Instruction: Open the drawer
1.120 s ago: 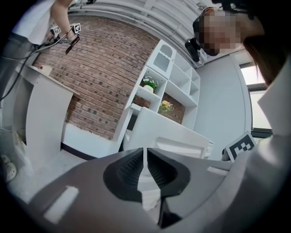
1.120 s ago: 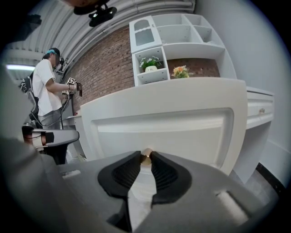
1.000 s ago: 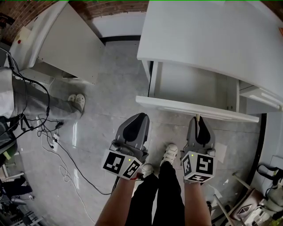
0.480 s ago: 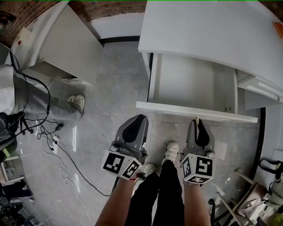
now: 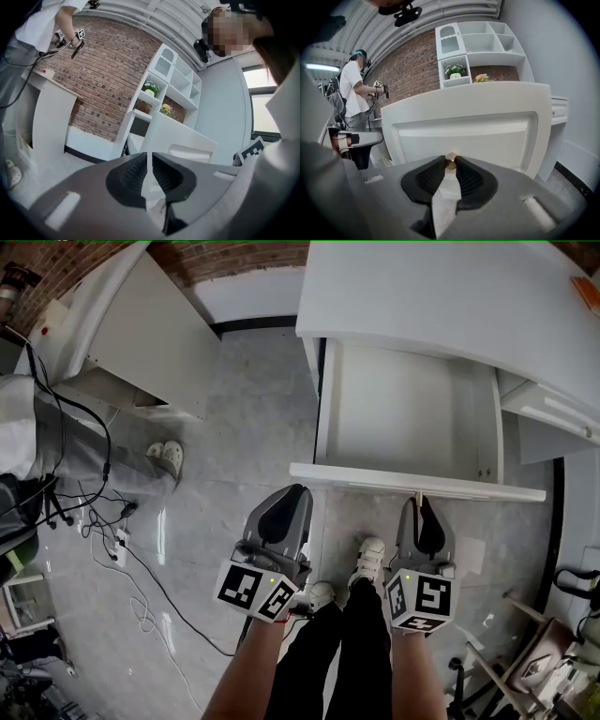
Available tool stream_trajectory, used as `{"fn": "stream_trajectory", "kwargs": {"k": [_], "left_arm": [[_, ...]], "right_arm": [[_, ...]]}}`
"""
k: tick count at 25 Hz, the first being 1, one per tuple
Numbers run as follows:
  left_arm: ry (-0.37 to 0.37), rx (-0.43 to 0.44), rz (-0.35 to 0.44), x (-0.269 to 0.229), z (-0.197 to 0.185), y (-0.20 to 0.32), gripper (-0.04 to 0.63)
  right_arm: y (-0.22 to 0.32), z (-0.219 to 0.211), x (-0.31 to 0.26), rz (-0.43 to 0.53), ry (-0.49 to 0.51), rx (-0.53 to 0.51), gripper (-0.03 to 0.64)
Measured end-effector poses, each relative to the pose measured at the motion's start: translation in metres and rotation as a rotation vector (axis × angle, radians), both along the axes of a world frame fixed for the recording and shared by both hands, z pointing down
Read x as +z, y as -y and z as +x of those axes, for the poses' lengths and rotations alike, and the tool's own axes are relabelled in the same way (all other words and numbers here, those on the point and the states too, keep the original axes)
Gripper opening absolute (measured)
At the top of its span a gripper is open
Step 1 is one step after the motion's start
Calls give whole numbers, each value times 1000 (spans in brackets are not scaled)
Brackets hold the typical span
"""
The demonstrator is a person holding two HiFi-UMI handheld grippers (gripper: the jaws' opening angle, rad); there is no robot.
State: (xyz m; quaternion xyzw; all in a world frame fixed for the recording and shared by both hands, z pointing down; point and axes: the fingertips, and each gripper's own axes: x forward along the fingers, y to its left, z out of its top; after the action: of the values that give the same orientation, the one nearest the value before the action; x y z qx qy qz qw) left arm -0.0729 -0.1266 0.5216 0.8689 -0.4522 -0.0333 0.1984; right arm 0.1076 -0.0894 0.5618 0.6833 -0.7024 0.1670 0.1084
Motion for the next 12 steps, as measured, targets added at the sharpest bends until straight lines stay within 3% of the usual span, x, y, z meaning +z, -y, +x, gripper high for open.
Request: {"fn": "stream_trajectory", "kwargs": {"k": [12], "left_arm": [[1, 12, -3, 0, -2, -27, 34]], "right_arm": [[-26, -3, 0, -3, -10, -4, 72]]}}
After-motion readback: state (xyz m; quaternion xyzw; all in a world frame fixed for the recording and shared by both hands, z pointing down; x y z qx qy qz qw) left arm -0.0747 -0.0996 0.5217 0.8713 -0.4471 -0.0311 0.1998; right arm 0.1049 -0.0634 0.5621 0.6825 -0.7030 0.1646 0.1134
